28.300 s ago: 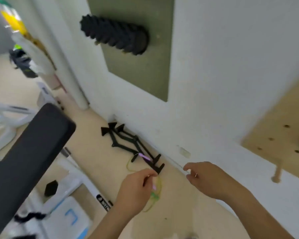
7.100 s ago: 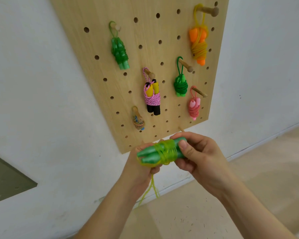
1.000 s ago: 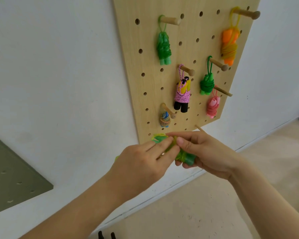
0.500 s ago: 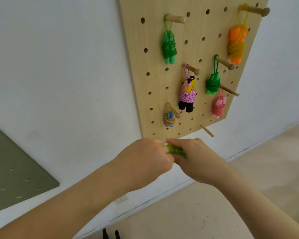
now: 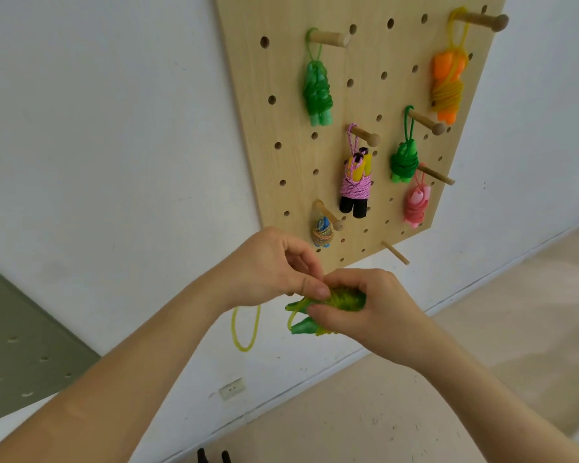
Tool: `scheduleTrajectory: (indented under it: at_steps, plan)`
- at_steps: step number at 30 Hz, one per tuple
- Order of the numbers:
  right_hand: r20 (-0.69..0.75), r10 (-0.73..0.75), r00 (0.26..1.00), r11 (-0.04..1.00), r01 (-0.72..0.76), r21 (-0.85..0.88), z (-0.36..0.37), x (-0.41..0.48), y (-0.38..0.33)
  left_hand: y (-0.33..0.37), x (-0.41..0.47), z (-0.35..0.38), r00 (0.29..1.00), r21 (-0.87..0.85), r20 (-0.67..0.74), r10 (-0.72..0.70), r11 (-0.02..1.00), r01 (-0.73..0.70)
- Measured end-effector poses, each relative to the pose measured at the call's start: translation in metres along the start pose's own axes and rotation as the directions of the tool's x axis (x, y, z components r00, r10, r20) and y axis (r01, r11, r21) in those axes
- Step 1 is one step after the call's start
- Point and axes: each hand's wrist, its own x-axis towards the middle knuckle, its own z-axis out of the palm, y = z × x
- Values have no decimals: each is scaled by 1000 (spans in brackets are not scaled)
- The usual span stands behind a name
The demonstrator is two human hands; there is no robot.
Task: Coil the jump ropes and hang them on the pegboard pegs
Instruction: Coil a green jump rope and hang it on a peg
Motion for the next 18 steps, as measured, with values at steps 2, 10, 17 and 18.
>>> scheduleTrajectory:
  at_steps: [2, 10, 17, 18]
  plan:
    - [6, 16, 1000, 994, -17, 104, -3, 1, -1, -4, 1, -1, 1000, -206, 21, -2, 979, 7]
    - [-8, 55, 998, 862, -44, 505, -17, 5, 6, -28, -7, 30, 978, -504, -168, -123, 863, 22]
    - [-162, 308, 938, 784, -153, 601, 0, 10, 24, -46, -29, 73, 847, 494, -412, 335, 863, -101]
    - [-199, 315, 928, 810, -154, 566, 3, 11, 25, -48, -31, 76, 825, 664, -361, 434, 741, -100]
